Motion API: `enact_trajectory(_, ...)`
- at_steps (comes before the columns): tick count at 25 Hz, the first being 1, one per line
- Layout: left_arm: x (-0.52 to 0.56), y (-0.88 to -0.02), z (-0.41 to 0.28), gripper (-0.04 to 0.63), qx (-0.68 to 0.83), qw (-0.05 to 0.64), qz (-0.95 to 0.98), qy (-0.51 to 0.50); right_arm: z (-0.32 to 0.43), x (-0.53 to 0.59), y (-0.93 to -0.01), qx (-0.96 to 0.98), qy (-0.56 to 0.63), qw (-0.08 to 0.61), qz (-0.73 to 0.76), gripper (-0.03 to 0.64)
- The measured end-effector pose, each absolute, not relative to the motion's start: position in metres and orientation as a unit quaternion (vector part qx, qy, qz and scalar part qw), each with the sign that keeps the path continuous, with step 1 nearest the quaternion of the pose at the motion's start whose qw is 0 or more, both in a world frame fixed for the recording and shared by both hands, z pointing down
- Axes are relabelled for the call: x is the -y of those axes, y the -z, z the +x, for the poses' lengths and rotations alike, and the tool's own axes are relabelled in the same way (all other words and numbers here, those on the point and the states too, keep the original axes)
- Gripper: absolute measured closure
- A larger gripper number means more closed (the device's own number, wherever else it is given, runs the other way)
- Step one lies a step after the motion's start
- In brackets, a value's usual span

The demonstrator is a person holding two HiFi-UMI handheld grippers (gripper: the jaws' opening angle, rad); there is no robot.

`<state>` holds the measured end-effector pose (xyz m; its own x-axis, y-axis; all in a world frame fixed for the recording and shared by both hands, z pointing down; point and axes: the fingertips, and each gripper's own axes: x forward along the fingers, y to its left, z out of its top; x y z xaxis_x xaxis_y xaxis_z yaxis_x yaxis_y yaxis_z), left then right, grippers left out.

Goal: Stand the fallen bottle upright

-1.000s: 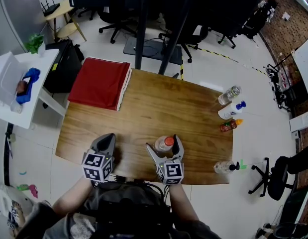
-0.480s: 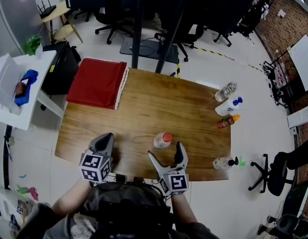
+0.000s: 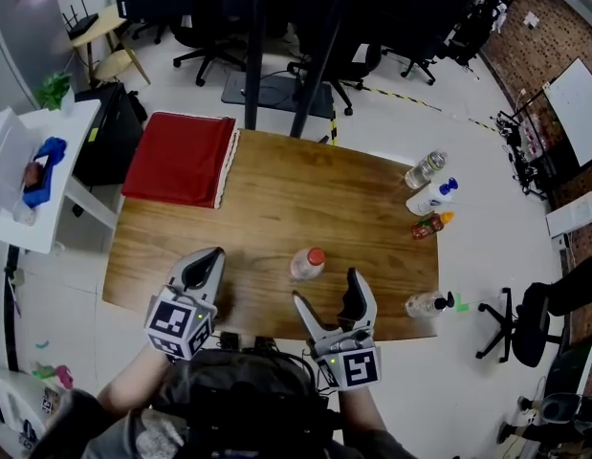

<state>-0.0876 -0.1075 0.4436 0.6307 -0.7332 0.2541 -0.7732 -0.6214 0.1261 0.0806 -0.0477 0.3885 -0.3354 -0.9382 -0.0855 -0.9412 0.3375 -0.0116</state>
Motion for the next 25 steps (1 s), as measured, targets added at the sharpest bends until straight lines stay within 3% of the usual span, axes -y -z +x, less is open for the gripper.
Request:
enact_trajectory(5, 0.103, -0.411, -0.073, 0.563, 0.399, 0.069, 0.911, -0.072, 0.078, 0.042, -0.365, -0.815, -0.039, 0.06, -0.576, 0.28)
enact_trajectory(9, 0.1, -0.397, -0.067, 0.563, 0.397, 0.078, 0.913, -0.045, 0.072, 0.043, -0.349, -0.815, -0.049, 0.075, -0.573, 0.362)
enact_trajectory(14, 0.092, -0.396, -0.06, 0.563, 0.385, 0.072, 0.919, -0.043, 0.057, 0.047, -0.348, -0.827, -0.059, 0.047, -0.557, 0.493)
enact_trajectory(19, 0.09, -0.396, -0.055, 0.563, 0.381, 0.08, 0.92, -0.038, 0.042, 0.055, -0.348, -0.842, -0.055, 0.044, -0.535, 0.503)
enact_trajectory(25, 0.09, -0.4, -0.059, 0.563, 0.391, 0.085, 0.916, -0.04, 0.038, 0.063, -0.362, -0.835, -0.037, 0.024, -0.548, 0.612)
